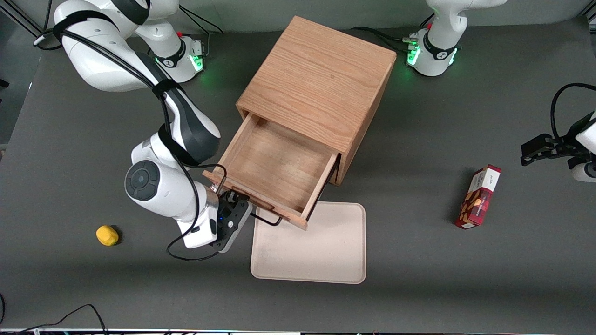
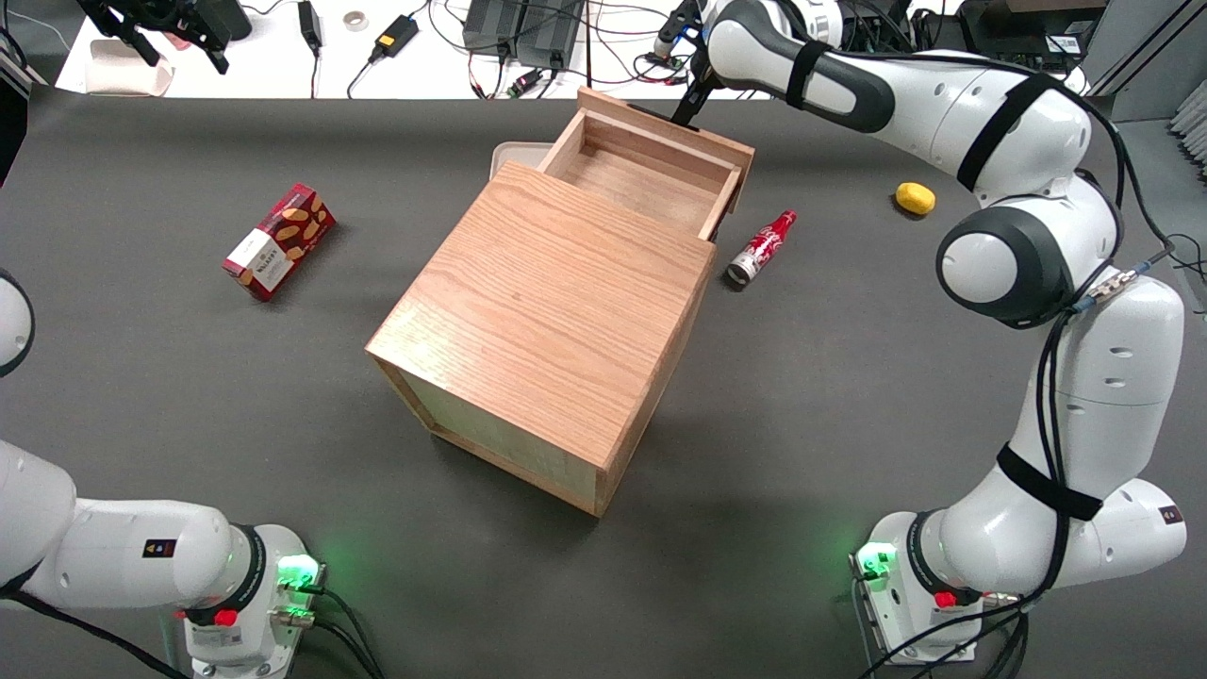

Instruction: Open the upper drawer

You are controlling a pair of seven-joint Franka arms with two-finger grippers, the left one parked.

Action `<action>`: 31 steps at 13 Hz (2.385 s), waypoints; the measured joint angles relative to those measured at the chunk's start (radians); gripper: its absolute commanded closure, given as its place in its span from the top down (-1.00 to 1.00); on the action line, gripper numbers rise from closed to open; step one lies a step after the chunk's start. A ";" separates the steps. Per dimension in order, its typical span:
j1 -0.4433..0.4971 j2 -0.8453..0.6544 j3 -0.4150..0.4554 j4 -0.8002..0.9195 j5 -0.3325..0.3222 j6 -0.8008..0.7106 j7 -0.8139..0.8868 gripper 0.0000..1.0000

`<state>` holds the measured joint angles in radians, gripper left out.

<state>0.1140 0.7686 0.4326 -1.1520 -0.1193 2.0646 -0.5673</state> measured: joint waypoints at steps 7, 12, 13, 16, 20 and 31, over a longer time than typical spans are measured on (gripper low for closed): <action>-0.003 -0.001 0.001 0.021 0.012 0.041 0.074 1.00; -0.067 -0.115 0.004 0.041 0.181 -0.058 0.202 1.00; -0.101 -0.143 0.000 0.040 0.203 -0.104 0.204 1.00; -0.144 -0.275 -0.127 -0.015 0.212 -0.185 0.206 1.00; -0.142 -0.483 -0.343 -0.236 0.166 -0.176 0.206 1.00; -0.131 -0.690 -0.488 -0.576 0.159 -0.215 0.691 1.00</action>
